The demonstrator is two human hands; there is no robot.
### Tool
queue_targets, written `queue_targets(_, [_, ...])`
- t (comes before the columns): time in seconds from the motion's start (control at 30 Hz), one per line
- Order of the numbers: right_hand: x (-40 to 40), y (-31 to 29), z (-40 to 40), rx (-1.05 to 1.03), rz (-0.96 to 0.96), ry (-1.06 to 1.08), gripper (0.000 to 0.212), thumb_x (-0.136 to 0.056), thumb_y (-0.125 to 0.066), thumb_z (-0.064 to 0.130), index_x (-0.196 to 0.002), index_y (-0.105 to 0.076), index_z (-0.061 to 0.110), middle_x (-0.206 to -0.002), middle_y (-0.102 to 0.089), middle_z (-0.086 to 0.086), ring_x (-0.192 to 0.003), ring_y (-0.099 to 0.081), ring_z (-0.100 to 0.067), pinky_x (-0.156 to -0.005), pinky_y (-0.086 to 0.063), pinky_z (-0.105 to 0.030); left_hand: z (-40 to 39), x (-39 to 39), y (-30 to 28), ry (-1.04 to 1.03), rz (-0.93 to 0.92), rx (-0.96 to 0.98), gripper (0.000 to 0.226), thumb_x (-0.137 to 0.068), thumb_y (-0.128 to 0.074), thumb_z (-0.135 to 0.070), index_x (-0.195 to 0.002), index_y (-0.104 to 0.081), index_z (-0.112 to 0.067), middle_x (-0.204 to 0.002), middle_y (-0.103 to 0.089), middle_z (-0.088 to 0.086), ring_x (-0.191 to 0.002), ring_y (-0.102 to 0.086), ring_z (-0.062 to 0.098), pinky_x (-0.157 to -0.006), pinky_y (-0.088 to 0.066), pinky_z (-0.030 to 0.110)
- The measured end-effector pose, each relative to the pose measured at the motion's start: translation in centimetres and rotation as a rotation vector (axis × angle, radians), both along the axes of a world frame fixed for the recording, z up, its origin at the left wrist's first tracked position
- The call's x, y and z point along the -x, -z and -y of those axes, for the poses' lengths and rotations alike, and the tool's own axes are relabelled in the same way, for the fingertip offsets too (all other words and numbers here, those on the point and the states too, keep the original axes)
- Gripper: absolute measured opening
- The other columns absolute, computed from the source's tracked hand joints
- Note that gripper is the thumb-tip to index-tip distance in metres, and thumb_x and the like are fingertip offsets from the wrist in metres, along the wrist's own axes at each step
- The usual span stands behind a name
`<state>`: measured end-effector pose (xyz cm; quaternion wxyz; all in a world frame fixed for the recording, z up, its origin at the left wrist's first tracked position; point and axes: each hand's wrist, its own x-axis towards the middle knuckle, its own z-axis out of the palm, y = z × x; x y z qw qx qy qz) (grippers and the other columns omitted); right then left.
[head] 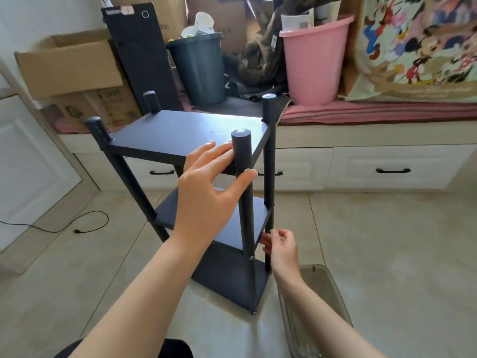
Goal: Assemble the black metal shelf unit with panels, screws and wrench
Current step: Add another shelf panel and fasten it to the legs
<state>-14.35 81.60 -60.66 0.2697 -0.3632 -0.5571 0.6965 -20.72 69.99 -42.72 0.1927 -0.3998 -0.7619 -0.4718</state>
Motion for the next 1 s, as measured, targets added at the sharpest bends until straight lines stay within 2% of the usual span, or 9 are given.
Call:
queue_targets(0.2, [0.4,1.7,1.0,0.049,0.142,-0.044,0.018,-0.106,-0.034,0.032,-0.106,-0.048,0.019,-0.108,-0.063,-0.011,-0.103,-0.062,-0.026,-0.098,-0.049,-0.049,0.1,0.0,-0.2,-0.024,-0.007,-0.005,0.045,-0.085,-0.079,-0.034,-0.127,-0.069,-0.022,-0.126,-0.055,-0.023,-0.131,-0.04,0.004,-0.111,-0.034,0.024])
queue_targets(0.33, [1.3,1.8,2.1,0.049,0.14,-0.079,0.023,-0.107,-0.031,0.033,-0.114,-0.046,0.017,-0.109,-0.06,-0.015,-0.105,-0.059,-0.029,-0.1,-0.048,-0.05,0.6,0.4,-0.6,-0.038,0.007,0.0,0.045,-0.085,-0.078,-0.034,-0.127,-0.069,-0.021,-0.127,-0.054,-0.022,-0.131,-0.039,0.002,-0.111,-0.032,0.022])
queue_targets(0.47, [2.8,0.9,3.3,-0.021,0.099,-0.076,0.021,-0.107,-0.031,0.031,-0.106,-0.047,0.017,-0.103,-0.057,-0.009,-0.097,-0.057,-0.021,-0.086,-0.05,-0.037,1.8,1.3,-1.5,-0.087,0.036,-0.029,0.045,-0.087,-0.075,-0.039,-0.128,-0.067,-0.023,-0.126,-0.055,-0.024,-0.132,-0.041,0.002,-0.11,-0.031,0.015])
queue_targets(0.6, [4.6,-1.0,4.8,-0.091,0.037,-0.07,0.02,-0.107,-0.03,0.028,-0.104,-0.045,0.016,-0.093,-0.056,-0.002,-0.083,-0.053,-0.007,-0.06,-0.041,-0.012,4.0,2.9,-2.9,-0.164,0.106,-0.104,0.047,-0.087,-0.073,-0.042,-0.128,-0.069,-0.02,-0.126,-0.06,-0.02,-0.133,-0.045,0.002,-0.11,-0.035,0.015])
queue_targets(0.67, [5.6,-2.2,5.4,-0.146,0.008,-0.061,0.021,-0.107,-0.03,0.027,-0.103,-0.045,0.012,-0.086,-0.052,0.0,-0.075,-0.049,-0.007,-0.053,-0.039,-0.006,5.3,3.8,-3.5,-0.215,0.142,-0.163,0.045,-0.088,-0.074,-0.041,-0.128,-0.07,-0.02,-0.129,-0.062,-0.017,-0.132,-0.047,0.001,-0.112,-0.038,0.021])
queue_targets(0.77, [7.3,-4.1,6.7,-0.203,-0.047,-0.061,0.02,-0.106,-0.031,0.025,-0.097,-0.043,0.012,-0.079,-0.045,-0.003,-0.068,-0.045,-0.015,-0.051,-0.039,-0.014,7.7,5.4,-4.3,-0.309,0.18,-0.241,0.041,-0.089,-0.073,-0.041,-0.125,-0.072,-0.02,-0.125,-0.068,-0.01,-0.127,-0.054,0.006,-0.109,-0.045,0.035])
queue_targets(0.83, [8.7,-5.3,7.8,-0.223,-0.08,-0.092,0.018,-0.106,-0.031,0.025,-0.096,-0.041,0.014,-0.079,-0.045,-0.004,-0.069,-0.046,-0.017,-0.057,-0.042,-0.026,9.7,6.5,-4.7,-0.354,0.198,-0.273,0.035,-0.092,-0.07,-0.042,-0.12,-0.075,-0.022,-0.111,-0.072,-0.009,-0.114,-0.062,0.012,-0.103,-0.051,0.039])
queue_targets(0.93, [10.7,-7.1,9.6,-0.229,-0.131,-0.19,0.015,-0.107,-0.03,0.026,-0.096,-0.039,0.02,-0.076,-0.046,-0.007,-0.068,-0.048,-0.022,-0.061,-0.049,-0.049,13.2,8.1,-5.0,-0.37,0.251,-0.379,0.008,-0.091,-0.069,-0.045,-0.088,-0.077,-0.048,-0.077,-0.069,-0.021,-0.081,-0.062,-0.001,-0.078,-0.05,0.015])
queue_targets(1.0, [11.9,-7.9,11.0,-0.252,-0.16,-0.263,0.013,-0.107,-0.031,0.025,-0.098,-0.039,0.021,-0.073,-0.047,-0.006,-0.065,-0.048,-0.019,-0.061,-0.051,-0.052,15.5,8.9,-5.0,-0.417,0.28,-0.445,0.018,-0.089,-0.07,-0.048,-0.072,-0.072,-0.055,-0.073,-0.069,-0.023,-0.075,-0.061,-0.007,-0.069,-0.043,0.003])
